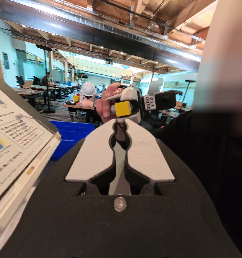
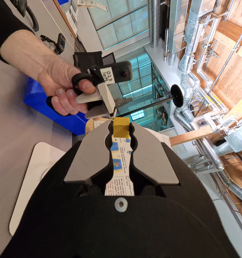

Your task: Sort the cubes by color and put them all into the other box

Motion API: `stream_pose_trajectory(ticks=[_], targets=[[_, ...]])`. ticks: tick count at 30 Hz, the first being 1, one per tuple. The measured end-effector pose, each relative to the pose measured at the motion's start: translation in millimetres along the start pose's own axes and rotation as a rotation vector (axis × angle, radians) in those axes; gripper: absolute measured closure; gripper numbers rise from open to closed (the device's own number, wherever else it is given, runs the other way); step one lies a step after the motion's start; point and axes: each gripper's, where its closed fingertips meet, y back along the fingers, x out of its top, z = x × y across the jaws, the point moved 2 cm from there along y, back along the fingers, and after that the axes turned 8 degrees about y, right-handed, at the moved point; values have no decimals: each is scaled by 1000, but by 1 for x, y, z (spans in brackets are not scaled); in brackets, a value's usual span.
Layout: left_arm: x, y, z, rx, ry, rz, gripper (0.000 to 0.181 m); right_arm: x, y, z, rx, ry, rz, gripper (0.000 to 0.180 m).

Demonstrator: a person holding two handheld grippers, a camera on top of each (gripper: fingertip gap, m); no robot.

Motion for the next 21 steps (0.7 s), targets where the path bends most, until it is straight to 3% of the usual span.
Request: stream_pose_trajectory(ticks=[1, 12, 18, 21], targets=[[2, 4, -2, 35, -39, -4, 181, -3, 4, 3, 5, 4, -16, 158], [16, 45, -19, 542, -423, -374, 181, -74, 87, 35, 126, -82, -271, 158], [14, 62, -24, 761, -563, -588, 181, -140, 136, 30, 344, -161, -492, 158], [12, 63, -21, 792, -619, -650, 181, -176, 159, 17, 478, -225, -600, 158]])
